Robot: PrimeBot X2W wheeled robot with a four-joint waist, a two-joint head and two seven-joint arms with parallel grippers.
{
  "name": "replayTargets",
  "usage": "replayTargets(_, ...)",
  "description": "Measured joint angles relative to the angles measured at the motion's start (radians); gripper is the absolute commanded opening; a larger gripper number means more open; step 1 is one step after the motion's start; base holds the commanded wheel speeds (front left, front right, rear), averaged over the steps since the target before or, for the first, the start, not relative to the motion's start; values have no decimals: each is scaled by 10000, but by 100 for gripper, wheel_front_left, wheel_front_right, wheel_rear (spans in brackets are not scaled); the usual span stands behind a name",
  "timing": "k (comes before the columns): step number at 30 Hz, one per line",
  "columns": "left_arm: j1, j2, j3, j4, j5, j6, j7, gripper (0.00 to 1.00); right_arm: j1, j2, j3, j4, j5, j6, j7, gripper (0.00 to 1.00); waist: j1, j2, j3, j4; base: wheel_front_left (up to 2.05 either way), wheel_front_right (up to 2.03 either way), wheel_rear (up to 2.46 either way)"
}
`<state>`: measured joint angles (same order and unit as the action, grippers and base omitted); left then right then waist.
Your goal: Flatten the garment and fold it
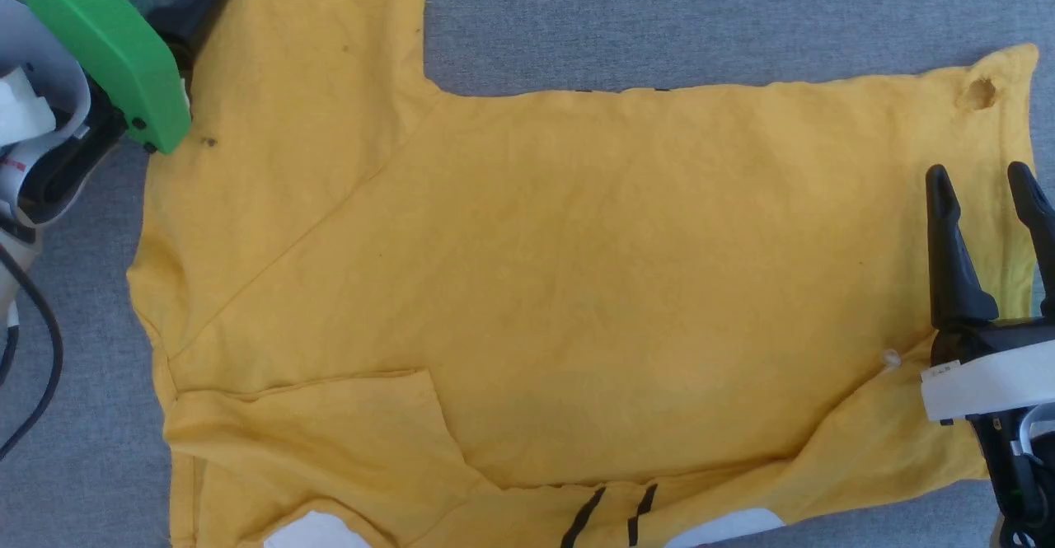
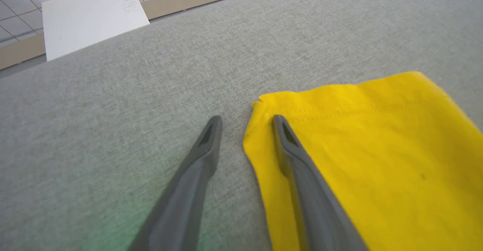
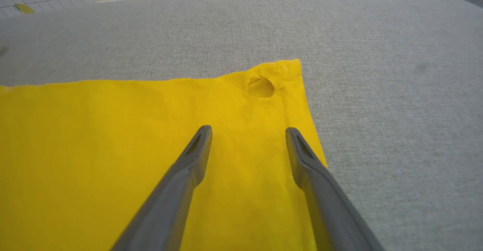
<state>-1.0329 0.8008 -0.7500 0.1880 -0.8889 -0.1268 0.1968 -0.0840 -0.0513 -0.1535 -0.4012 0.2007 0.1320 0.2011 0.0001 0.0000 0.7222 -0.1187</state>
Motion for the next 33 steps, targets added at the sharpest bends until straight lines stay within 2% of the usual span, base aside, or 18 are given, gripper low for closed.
replayTargets(5,-77,25,-523,245,-299,-2,-554,0,-272,0,-36,-518,-140,0,297,100,0,0,-124,30,0,0,0)
replayTargets(11,-50,207,-1047,357,-514,-15,-986,0,-1831,-161,-201,-1231,-464,2,1488,100,0,0,-483,138,0,0,0)
replayTargets(16,-41,230,-1269,334,-725,-15,-1118,0,-3408,-631,-997,-357,-2,2,3312,100,0,0,-720,391,0,0,0)
replayTargets(21,-62,157,-1411,297,-792,-15,-1223,0,-3664,-1035,-1816,723,184,0,5254,100,-1,0,-758,728,0,0,0)
replayTargets(24,-63,109,-1453,314,-819,-15,-1292,0,-3635,-1058,-2119,940,194,0,5766,100,-1,0,-715,886,0,0,0)
replayTargets(33,-70,86,-1509,468,-895,-15,-1325,0,-3247,-495,-2073,926,408,0,6406,100,0,0,-565,993,0,0,0)
